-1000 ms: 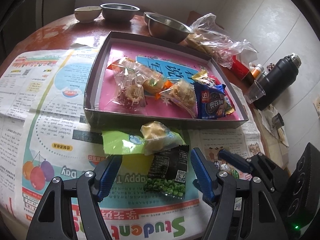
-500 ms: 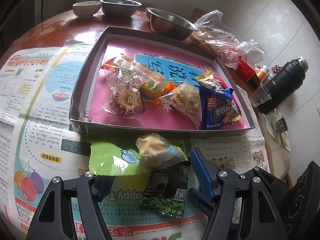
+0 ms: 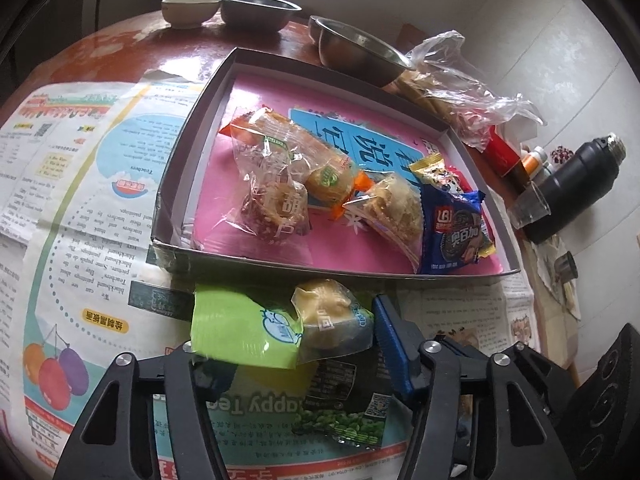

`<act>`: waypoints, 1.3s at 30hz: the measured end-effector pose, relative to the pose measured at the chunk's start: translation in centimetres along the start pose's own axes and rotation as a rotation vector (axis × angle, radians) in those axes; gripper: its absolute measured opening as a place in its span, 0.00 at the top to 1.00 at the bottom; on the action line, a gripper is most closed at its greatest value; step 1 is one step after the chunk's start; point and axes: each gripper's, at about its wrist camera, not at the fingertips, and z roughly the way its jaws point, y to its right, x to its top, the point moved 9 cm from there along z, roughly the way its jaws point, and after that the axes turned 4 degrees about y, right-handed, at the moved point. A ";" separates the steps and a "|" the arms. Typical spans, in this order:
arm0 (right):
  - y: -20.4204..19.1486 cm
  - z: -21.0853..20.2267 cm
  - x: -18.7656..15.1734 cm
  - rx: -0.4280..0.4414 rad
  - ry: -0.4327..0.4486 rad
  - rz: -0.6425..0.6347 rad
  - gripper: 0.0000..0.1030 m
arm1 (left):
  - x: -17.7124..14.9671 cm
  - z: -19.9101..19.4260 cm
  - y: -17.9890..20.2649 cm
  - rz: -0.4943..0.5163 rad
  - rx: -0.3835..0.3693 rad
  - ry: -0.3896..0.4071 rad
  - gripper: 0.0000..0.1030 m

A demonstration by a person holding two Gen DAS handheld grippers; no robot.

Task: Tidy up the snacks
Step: 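Grasp the green pack with the left tool while the right tool grasps the brown wrapped ball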

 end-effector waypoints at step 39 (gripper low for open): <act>3.1 -3.1 3.0 0.014 0.124 0.185 0.65 | 0.8 -5.2 0.1 0.040 -0.049 0.108 0.53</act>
